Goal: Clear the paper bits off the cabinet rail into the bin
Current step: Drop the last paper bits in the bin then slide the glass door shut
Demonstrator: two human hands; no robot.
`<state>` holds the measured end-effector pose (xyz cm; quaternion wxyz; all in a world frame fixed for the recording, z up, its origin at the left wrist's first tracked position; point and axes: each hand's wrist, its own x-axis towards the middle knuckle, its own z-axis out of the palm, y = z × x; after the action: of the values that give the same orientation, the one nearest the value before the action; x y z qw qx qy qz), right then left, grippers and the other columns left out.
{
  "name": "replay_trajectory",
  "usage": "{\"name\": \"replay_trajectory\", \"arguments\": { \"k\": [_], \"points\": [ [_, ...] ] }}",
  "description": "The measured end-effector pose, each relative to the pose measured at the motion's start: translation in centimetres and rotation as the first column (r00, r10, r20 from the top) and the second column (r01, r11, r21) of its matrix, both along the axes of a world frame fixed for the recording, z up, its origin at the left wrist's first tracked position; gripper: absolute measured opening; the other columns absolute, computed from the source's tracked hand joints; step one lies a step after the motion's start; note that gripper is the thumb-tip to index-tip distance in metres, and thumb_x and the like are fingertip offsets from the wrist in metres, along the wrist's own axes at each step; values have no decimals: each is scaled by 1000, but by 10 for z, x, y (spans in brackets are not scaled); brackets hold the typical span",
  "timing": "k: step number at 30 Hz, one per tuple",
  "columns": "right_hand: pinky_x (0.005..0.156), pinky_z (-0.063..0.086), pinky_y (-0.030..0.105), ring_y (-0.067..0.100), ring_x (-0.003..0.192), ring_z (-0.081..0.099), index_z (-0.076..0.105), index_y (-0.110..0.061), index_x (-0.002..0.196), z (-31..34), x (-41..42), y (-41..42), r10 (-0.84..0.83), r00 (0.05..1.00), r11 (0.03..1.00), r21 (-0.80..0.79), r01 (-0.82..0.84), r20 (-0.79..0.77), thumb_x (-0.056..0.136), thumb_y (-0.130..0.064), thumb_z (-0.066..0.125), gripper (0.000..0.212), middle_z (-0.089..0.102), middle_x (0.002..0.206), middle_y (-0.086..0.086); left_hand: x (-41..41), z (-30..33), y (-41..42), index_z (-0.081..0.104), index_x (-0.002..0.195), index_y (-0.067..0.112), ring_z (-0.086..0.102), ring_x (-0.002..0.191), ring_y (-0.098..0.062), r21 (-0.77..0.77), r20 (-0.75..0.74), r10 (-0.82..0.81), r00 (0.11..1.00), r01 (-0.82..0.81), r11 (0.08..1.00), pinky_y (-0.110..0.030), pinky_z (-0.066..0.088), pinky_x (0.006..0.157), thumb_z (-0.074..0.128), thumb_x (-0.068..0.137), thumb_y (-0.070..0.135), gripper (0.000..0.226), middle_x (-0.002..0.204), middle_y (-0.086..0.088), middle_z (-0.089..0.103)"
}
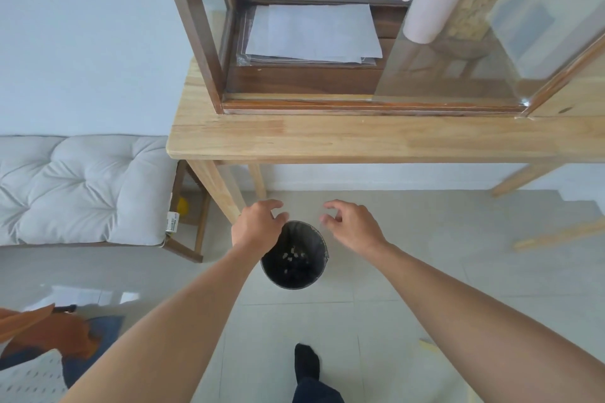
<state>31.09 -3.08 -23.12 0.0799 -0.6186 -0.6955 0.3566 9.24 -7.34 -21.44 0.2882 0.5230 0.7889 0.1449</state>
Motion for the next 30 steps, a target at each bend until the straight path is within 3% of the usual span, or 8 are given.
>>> {"name": "replay_trajectory", "arguments": {
  "k": [7, 10, 13, 17, 20, 23, 27, 30],
  "points": [
    [84, 53, 34, 17, 87, 69, 69, -28, 141, 60, 3, -6, -40, 997, 995, 85, 45, -67, 104, -47, 64, 42, 65, 79, -16, -12, 58, -7, 66, 135, 34, 69, 87, -19, 107, -41, -48, 998, 52, 993, -37, 61, 75, 61, 100, 45, 37, 103, 4, 75],
    [90, 58, 38, 20, 92, 73, 68, -29, 142, 94, 2, -9, -61, 994, 990, 125, 72, -94, 104, -50, 63, 43, 72, 82, -10, -17, 93, -10, 65, 137, 34, 69, 94, -21, 157, -49, -66, 997, 73, 985, -42, 61, 81, 60, 101, 45, 38, 103, 3, 75],
    [87, 59, 38, 20, 90, 74, 69, -29, 141, 128, 1, -12, -78, 990, 978, 185, 100, -120, 104, -49, 63, 42, 76, 84, -7, -23, 128, -13, 67, 134, 32, 67, 98, -22, 242, -55, -67, 996, 78, 967, -41, 60, 82, 62, 100, 45, 37, 107, 5, 71],
    [92, 62, 43, 25, 95, 77, 72, -28, 137, 173, 1, -6, -105, 981, 957, 250, 144, -163, 104, -45, 65, 38, 81, 100, 0, -38, 172, -9, 68, 132, 34, 67, 95, -24, 329, -63, -35, 997, 54, 943, -41, 58, 81, 62, 99, 47, 35, 92, 8, 70],
    [91, 61, 42, 24, 91, 75, 74, -24, 132, 205, 2, 4, -124, 973, 926, 329, 184, -196, 104, -41, 64, 34, 77, 95, -9, -52, 203, -1, 69, 130, 36, 66, 89, -23, 386, -59, -4, 998, 27, 922, -40, 57, 80, 61, 99, 49, 35, 74, 14, 64],
    [94, 58, 40, 20, 102, 73, 75, -21, 133, 235, 8, 20, -125, 972, 879, 432, 203, -201, 106, -39, 64, 35, 79, 106, -8, -66, 232, 13, 68, 131, 36, 65, 93, -24, 446, -75, 53, 996, -13, 895, -39, 55, 80, 59, 98, 51, 37, 81, 13, 67],
    [98, 57, 46, 32, 117, 70, 73, -11, 133, 270, 20, 44, -105, 987, 745, 649, 157, -117, 108, -24, 62, 30, 75, 126, 9, -85, 256, 28, 56, 145, 31, 62, 104, -24, 476, -37, 146, 989, -111, 872, -40, 49, 82, 58, 98, 54, 53, 95, 13, 65],
    [101, 56, 59, 40, 129, 54, 68, -12, 137, 289, 40, 63, -161, 986, 472, 880, 42, 40, 97, -9, 73, 40, 59, 140, 14, -91, 263, 37, 24, 161, 30, 55, 127, -27, 464, -5, 123, 992, -106, 879, -46, 49, 93, 58, 97, 56, 76, 142, 1, 56]
  ]
}}
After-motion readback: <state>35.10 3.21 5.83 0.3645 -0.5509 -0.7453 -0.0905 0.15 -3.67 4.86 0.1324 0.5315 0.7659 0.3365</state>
